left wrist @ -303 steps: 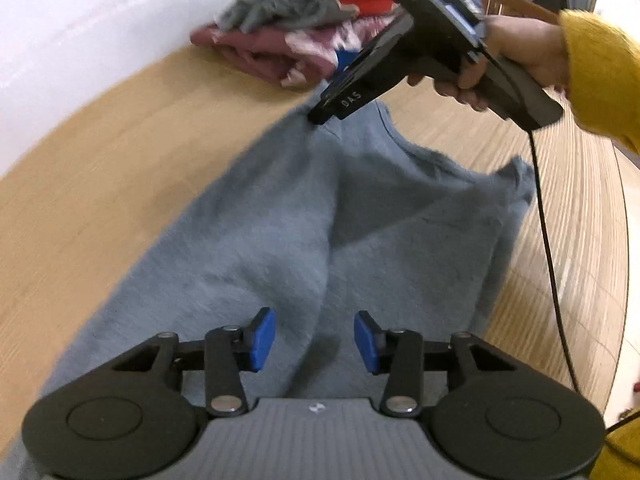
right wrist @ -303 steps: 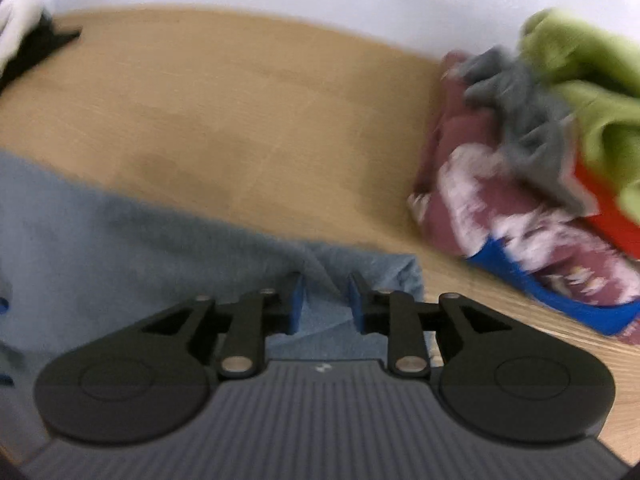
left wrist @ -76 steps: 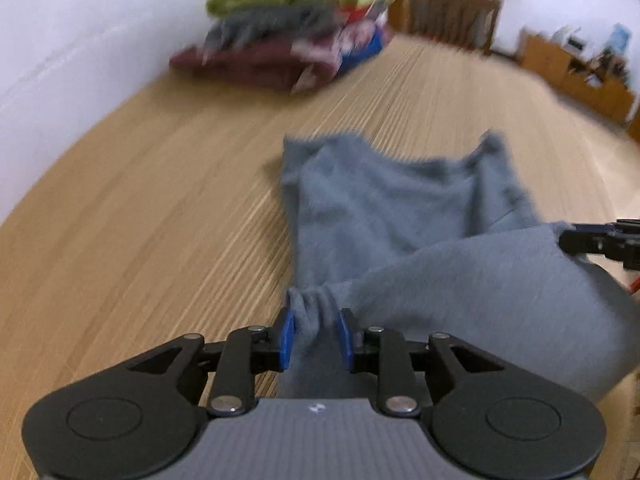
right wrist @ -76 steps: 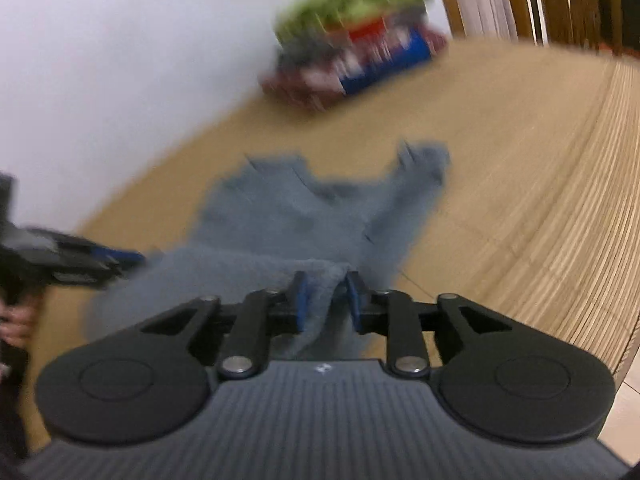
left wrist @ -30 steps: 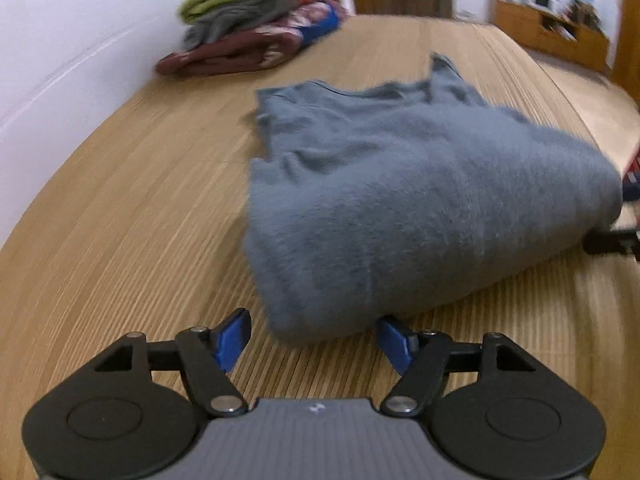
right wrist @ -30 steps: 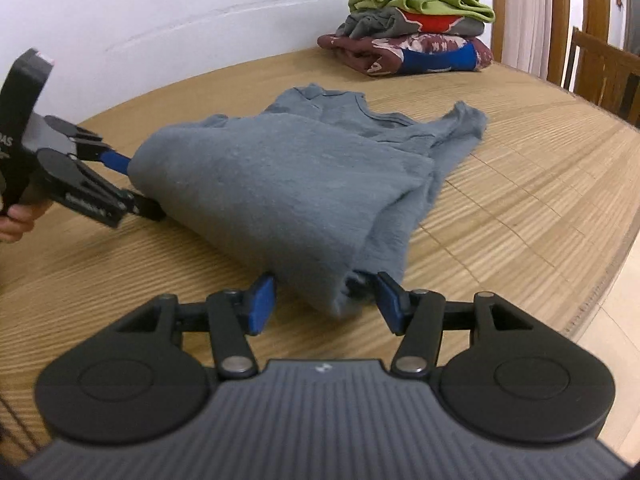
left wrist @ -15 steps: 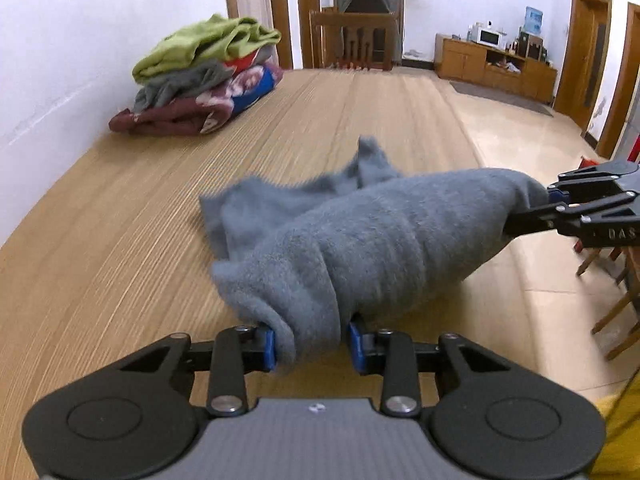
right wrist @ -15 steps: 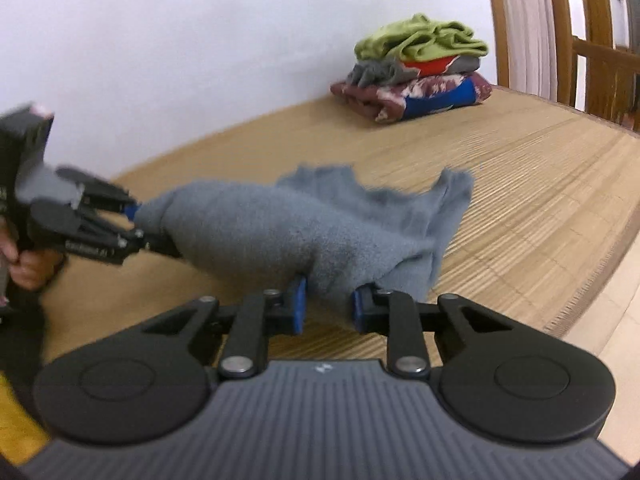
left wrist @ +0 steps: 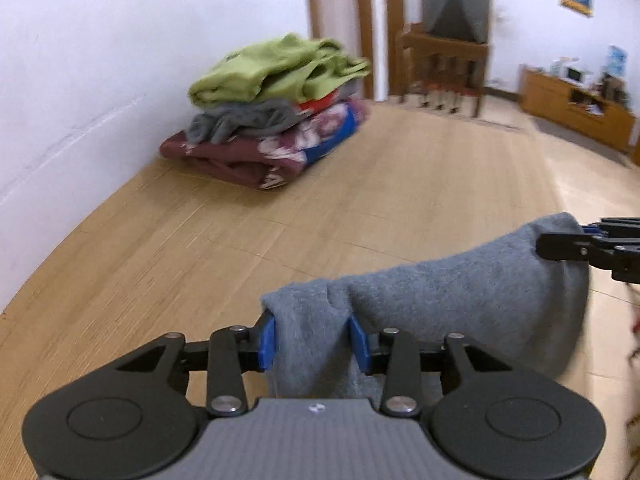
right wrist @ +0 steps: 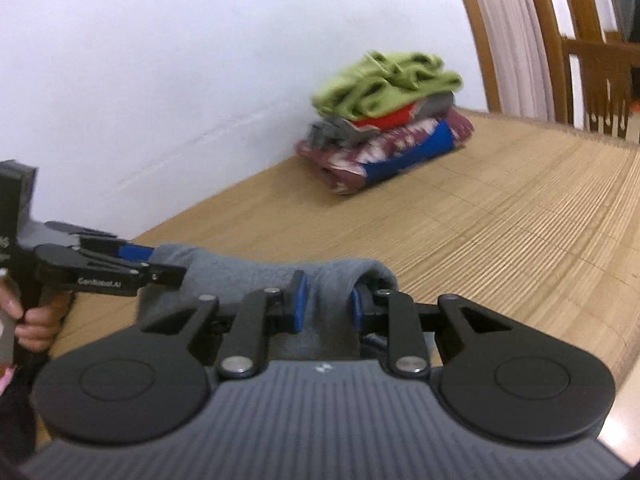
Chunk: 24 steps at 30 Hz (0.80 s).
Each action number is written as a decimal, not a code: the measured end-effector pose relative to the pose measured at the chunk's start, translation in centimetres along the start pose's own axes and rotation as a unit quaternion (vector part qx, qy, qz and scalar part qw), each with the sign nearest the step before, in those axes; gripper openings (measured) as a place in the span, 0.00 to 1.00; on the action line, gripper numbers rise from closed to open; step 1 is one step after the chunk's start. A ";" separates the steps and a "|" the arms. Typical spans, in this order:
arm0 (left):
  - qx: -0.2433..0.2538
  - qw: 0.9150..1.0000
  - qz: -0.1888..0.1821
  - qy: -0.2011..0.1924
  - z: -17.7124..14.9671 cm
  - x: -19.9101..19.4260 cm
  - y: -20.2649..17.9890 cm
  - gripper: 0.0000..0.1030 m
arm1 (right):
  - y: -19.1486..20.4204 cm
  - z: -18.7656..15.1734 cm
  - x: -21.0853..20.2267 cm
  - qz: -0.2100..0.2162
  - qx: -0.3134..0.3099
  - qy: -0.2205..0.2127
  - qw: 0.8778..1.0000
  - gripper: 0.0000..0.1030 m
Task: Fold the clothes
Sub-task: 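Lift the folded shirt bundle with both grippers and lay it down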
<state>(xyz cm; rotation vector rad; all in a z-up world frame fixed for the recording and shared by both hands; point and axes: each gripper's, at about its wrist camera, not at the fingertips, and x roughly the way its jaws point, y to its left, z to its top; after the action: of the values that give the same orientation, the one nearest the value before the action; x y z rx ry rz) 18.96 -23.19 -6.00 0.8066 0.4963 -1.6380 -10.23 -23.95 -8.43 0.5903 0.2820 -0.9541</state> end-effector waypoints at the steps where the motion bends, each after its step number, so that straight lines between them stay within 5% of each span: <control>1: -0.003 1.000 0.009 0.011 0.5 1.7 0.1 0.40 | -0.9 0.3 1.7 -0.004 0.006 0.010 1.000 0.26; 7: -0.014 0.998 0.056 0.037 0.7 9.2 -0.6 0.46 | -4.8 -0.7 9.5 -0.022 0.003 0.075 0.997 0.25; 14: -0.028 0.995 0.081 0.041 2.4 7.3 -0.6 0.46 | -6.0 0.8 8.8 0.028 -0.008 0.104 0.994 0.25; 15: -0.034 0.995 0.086 0.034 3.0 6.6 -0.3 0.46 | -6.2 1.3 8.4 0.036 -0.006 0.104 0.994 0.28; 19: -0.054 0.995 0.075 0.043 3.2 5.4 0.7 0.58 | -6.8 1.6 5.9 0.021 -0.005 0.067 0.998 0.65; 22: -0.070 0.990 0.087 0.087 2.4 7.2 1.4 0.56 | -8.5 1.3 5.9 0.025 0.037 0.091 0.995 0.65; 24: -0.135 0.985 0.050 0.095 1.6 7.0 3.4 0.57 | -10.4 1.0 6.0 0.052 0.101 0.123 0.986 0.66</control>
<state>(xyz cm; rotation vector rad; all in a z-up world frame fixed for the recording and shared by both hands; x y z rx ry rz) 21.35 -29.83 -9.73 0.7738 0.7837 -1.3713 -15.53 -33.18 -14.10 0.9040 0.3737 -0.8143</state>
